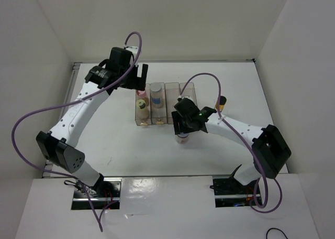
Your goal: Organize the condiment bottles
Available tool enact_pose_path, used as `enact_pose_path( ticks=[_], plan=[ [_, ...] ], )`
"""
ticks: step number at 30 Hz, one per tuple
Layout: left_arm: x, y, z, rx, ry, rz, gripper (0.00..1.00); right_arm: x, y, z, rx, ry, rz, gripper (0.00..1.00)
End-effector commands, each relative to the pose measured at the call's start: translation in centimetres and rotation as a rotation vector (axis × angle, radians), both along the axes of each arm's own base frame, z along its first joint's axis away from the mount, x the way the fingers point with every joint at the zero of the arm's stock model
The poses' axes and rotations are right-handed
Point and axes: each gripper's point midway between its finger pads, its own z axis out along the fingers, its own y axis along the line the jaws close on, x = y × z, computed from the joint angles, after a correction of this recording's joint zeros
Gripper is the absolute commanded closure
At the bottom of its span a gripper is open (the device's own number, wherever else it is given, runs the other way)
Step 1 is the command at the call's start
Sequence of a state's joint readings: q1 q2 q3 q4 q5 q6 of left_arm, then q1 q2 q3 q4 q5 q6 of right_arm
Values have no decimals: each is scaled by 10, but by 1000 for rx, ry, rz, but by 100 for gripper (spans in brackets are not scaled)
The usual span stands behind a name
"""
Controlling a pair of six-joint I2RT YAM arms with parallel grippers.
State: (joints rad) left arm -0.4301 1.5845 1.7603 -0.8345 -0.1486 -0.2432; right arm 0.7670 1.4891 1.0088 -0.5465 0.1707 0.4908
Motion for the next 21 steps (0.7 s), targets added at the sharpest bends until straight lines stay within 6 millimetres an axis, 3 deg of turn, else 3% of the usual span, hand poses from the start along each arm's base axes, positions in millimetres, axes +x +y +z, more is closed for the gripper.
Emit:
enact_pose_path(
  ticks=[1,6,14,17,21],
  plan=[
    [-3,10,21,-57,-72,32,0,-5,10,3,0,18,2,70],
    [-11,39,10,-44,-63,118,0,-5,19,48,60,-43,11,72],
    [-28,89,-42,-69,35,240,0,18,32,128,132,-188,26,76],
    [-30,102,-58,-74,60,263,0,27,34,150,133,-236,31,77],
    [-30,109,-69,-85,79,268,0,47,35,155,87,-261,12,79]
  ],
)
